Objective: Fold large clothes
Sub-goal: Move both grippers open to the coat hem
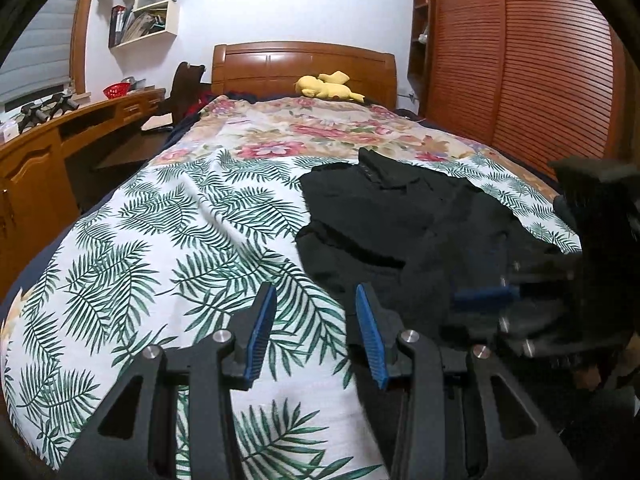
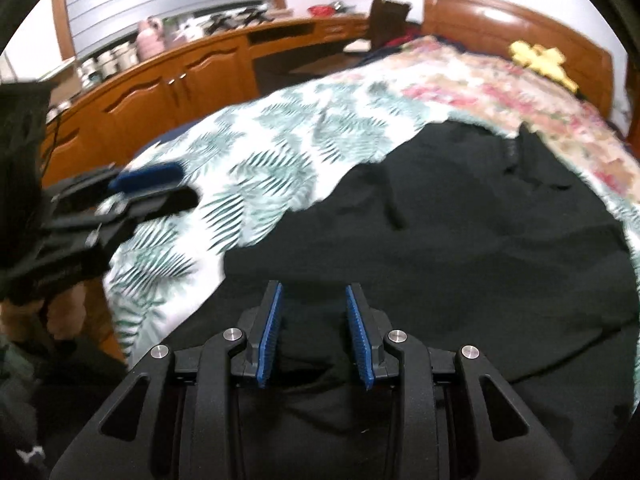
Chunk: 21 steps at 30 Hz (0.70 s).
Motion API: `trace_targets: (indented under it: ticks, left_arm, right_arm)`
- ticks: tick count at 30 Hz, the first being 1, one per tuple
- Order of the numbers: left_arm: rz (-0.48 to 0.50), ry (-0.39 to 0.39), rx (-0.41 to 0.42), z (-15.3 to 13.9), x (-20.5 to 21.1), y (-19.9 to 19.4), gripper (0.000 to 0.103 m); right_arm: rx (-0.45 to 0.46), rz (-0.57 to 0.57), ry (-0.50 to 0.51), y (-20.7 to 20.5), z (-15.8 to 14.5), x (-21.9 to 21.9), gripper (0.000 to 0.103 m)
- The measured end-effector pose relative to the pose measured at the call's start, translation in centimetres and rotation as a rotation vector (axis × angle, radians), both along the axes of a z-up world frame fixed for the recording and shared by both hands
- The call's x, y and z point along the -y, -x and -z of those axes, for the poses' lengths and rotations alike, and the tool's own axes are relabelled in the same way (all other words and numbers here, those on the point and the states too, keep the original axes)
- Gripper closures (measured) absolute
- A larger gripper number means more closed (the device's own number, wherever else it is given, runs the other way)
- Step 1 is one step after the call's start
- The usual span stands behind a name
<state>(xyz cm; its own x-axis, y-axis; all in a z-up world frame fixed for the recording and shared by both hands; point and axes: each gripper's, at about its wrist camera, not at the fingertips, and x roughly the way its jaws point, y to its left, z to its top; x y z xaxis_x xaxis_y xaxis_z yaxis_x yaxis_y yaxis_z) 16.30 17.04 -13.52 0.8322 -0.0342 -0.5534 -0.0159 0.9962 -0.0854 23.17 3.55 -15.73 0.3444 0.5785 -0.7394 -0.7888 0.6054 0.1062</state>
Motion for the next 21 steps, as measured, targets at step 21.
trace_targets:
  ticks: [21]
  left_arm:
    - [0.032,-0.055,-0.046,1.0,4.9,3.4,0.063]
  right_arm:
    - [-0.007,0.045,-0.011,5.6,-0.8,7.4,0.071]
